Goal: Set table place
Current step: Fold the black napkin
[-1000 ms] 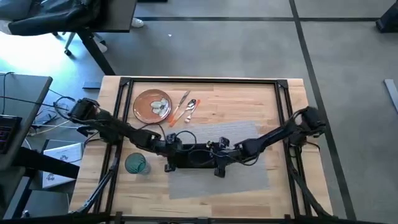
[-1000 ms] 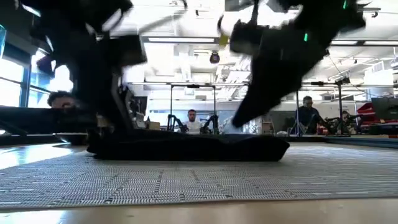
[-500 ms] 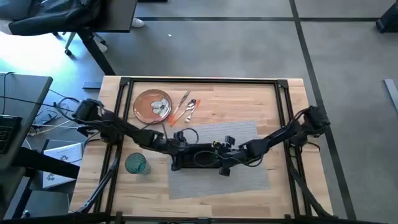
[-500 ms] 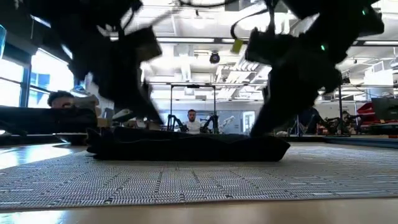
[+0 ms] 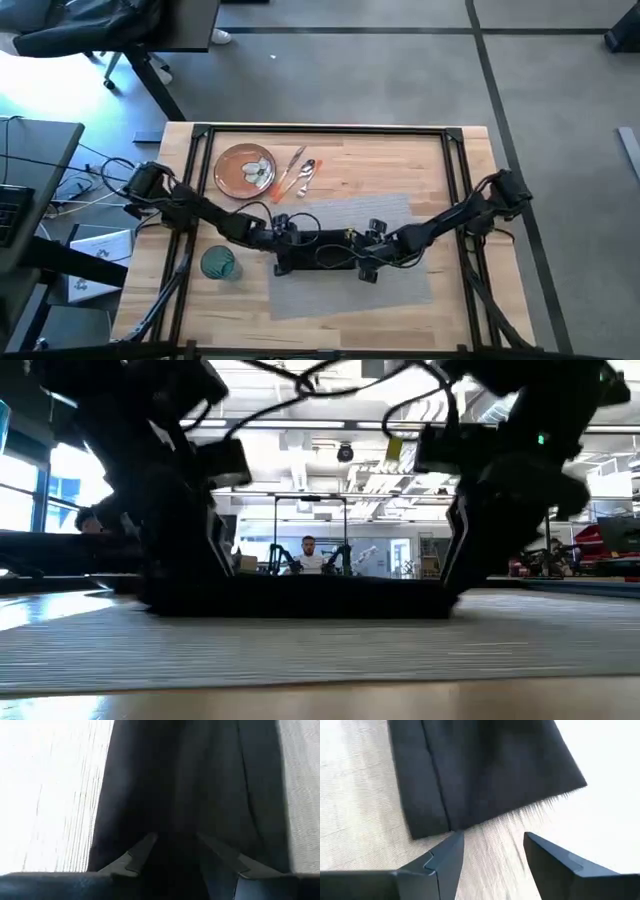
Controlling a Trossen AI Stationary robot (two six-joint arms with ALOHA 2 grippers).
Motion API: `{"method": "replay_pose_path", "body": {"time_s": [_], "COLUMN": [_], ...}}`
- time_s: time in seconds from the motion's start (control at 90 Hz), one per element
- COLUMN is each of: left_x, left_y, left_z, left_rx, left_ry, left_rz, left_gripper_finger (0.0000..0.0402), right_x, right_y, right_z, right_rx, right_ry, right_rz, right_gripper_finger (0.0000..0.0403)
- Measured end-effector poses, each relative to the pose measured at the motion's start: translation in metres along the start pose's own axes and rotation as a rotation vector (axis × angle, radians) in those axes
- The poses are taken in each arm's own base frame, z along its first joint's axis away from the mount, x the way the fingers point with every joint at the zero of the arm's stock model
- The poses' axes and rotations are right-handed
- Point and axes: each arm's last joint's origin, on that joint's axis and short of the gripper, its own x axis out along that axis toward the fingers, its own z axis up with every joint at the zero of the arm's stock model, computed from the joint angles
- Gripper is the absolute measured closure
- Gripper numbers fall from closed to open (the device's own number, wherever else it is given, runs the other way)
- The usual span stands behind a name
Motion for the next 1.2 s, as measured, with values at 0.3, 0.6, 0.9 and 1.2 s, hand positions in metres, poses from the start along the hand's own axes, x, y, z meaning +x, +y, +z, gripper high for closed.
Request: {"method": "replay_pose_path", "body": {"time_s": [0.3, 0.6, 0.9, 1.2], "left_x": [-0.038, 0.005, 0.050, 0.083], "left_y": [0.007, 0.011, -0.042, -0.054], "left_z": [0.061, 0.085, 0.078, 0.074], "left_rx": [0.083, 0.193, 0.291, 0.205], "left_ry": [-0.249, -0.177, -0.062, -0.055], "left_rz": [-0.024, -0.103, -0.271, -0.308], "left_gripper_finger": [0.0277, 0.0237, 0.0240, 0.0241], "right_x": [-0.042, -0.023, -0.012, -0.006], "right_y": [0.012, 0.015, 0.002, -0.006], "right_z": [-0.010, -0.062, -0.083, -0.096], "right_rx": [0.128, 0.249, 0.285, 0.285], "right_ry": [-0.110, -0.143, -0.144, -0.158], "right_rz": [0.024, -0.059, -0.083, -0.086], "right_gripper_finger": [0.0210, 0.0210, 0.0210, 0.0210]}}
